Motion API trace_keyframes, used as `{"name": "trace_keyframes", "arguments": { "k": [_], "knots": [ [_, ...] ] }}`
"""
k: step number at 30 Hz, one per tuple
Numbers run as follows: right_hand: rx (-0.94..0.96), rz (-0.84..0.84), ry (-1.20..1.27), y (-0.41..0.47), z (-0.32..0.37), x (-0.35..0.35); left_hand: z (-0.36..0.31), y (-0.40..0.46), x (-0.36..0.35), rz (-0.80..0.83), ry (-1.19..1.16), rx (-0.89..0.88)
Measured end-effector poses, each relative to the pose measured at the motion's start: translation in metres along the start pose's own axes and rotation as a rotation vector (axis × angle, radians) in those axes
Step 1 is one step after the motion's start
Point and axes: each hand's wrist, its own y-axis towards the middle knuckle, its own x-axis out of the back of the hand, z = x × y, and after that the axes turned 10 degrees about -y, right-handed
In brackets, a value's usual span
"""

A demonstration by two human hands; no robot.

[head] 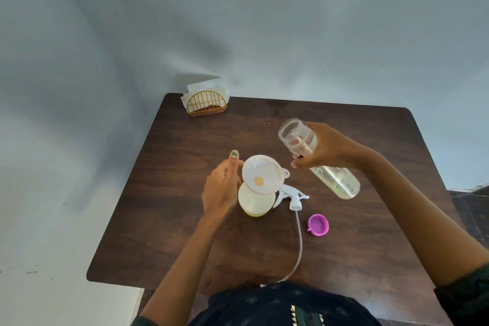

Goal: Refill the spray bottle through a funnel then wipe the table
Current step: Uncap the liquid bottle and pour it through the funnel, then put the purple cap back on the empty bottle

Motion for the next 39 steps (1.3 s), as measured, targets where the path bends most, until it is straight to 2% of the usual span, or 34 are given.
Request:
{"name": "trace_keyframes", "arguments": {
  "k": [6, 9, 11, 13, 16, 19, 25, 29, 34, 39],
  "knots": [
    [0.045, -0.180, 0.323, -0.007, 0.000, 0.014, -0.018, 0.000, -0.001, -0.292, -0.020, -0.197],
    [0.086, -0.266, 0.438, -0.008, 0.009, 0.020, -0.035, 0.004, -0.002, -0.328, -0.049, -0.343],
    [0.108, -0.305, 0.474, -0.007, 0.017, 0.023, -0.053, 0.002, -0.005, -0.260, -0.066, -0.442],
    [0.132, -0.337, 0.507, -0.005, 0.025, 0.027, -0.073, -0.003, -0.009, -0.066, -0.123, -0.492],
    [0.169, -0.374, 0.548, -0.004, 0.037, 0.032, -0.098, -0.009, -0.019, 0.336, -0.211, -0.436],
    [0.189, -0.400, 0.619, -0.004, 0.048, 0.035, -0.111, -0.011, -0.034, 0.524, -0.208, -0.398],
    [0.191, -0.421, 0.590, -0.007, 0.052, 0.036, -0.114, -0.002, -0.051, 0.454, -0.184, -0.340],
    [0.173, -0.343, 0.502, -0.009, 0.041, 0.038, -0.113, -0.001, -0.047, 0.385, -0.164, -0.380],
    [0.026, -0.214, 0.304, -0.018, -0.002, 0.037, -0.113, 0.004, -0.033, 0.340, -0.221, -0.403],
    [-0.411, -0.077, 0.116, -0.021, -0.090, -0.031, -0.115, 0.006, -0.027, 0.293, -0.275, -0.383]
  ]
}}
